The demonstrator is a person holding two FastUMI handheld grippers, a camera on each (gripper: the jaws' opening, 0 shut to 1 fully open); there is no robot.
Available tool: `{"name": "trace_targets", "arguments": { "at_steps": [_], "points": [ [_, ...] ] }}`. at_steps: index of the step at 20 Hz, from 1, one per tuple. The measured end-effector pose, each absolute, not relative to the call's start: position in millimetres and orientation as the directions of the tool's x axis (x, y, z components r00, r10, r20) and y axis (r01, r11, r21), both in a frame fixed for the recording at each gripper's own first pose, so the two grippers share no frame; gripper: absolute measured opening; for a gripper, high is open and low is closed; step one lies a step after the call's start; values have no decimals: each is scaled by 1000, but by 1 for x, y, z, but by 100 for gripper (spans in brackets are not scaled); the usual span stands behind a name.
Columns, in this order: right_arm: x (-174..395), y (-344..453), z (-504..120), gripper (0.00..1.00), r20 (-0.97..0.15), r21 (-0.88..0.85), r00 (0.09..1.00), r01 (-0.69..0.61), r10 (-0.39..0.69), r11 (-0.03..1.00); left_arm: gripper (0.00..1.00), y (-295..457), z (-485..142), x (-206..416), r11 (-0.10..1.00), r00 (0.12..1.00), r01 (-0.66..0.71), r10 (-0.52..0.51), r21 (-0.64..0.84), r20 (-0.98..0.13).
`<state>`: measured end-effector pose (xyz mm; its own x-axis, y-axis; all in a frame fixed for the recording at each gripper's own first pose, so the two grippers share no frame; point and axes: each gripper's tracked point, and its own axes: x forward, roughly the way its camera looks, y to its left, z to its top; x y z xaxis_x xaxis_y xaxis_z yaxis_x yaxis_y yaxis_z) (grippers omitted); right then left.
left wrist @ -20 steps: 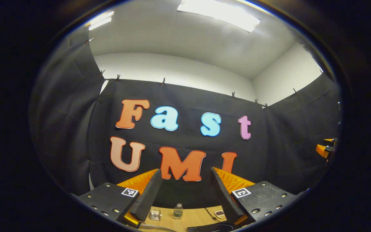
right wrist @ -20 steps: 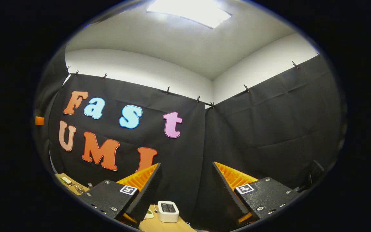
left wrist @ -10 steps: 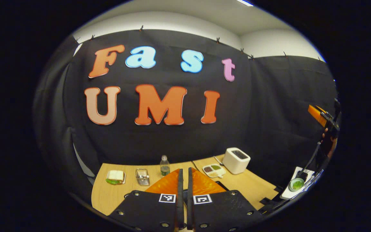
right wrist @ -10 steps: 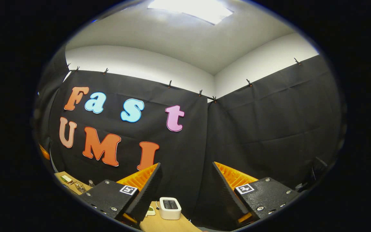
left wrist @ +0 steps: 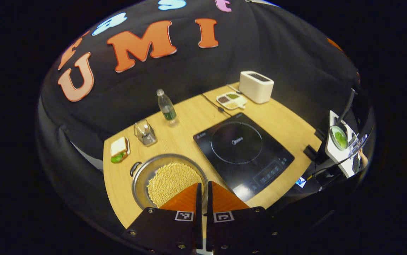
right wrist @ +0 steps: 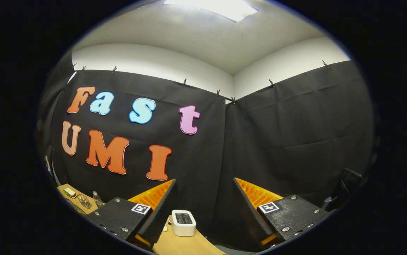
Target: First push the handle of the pot to place it horizontally, then grasp the pot with both hands and set it on the induction cooktop.
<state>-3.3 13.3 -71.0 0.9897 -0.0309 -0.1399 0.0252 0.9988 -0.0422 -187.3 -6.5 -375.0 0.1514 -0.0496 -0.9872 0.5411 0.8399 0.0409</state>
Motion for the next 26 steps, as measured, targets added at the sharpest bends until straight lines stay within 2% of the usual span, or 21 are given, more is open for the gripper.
{"name": "trace_targets", "arguments": {
  "at_steps": [5, 9, 13, 16, 17, 26],
  "points": [
    [-8, 6, -88, 95, -171, -44, 984, 42, -49, 998, 5, 28, -406, -250, 826, -46, 564, 33, 1, -998],
    [-15, 2, -97, 95, -184, -61, 981, 57, -67, 996, 7, 69, -423, -286, 783, -148, 621, 162, 36, -976],
    [-23, -3, -107, 95, -207, -65, 975, 71, -83, 995, 6, 92, -448, -311, 784, -221, 619, 229, 45, -948],
    [-28, -11, -110, 93, -218, -66, 970, 91, -104, 994, 6, 101, -469, -315, 786, -232, 615, 252, 59, -939],
    [-30, -14, -111, 95, -221, -67, 969, 98, -111, 993, 6, 100, -474, -312, 784, -226, 618, 254, 63, -940],
    [-43, -51, -126, 95, -249, -81, 953, 158, -174, 984, 2, 76, -500, -296, 859, -235, 508, 210, 65, -949]
  ]
}}
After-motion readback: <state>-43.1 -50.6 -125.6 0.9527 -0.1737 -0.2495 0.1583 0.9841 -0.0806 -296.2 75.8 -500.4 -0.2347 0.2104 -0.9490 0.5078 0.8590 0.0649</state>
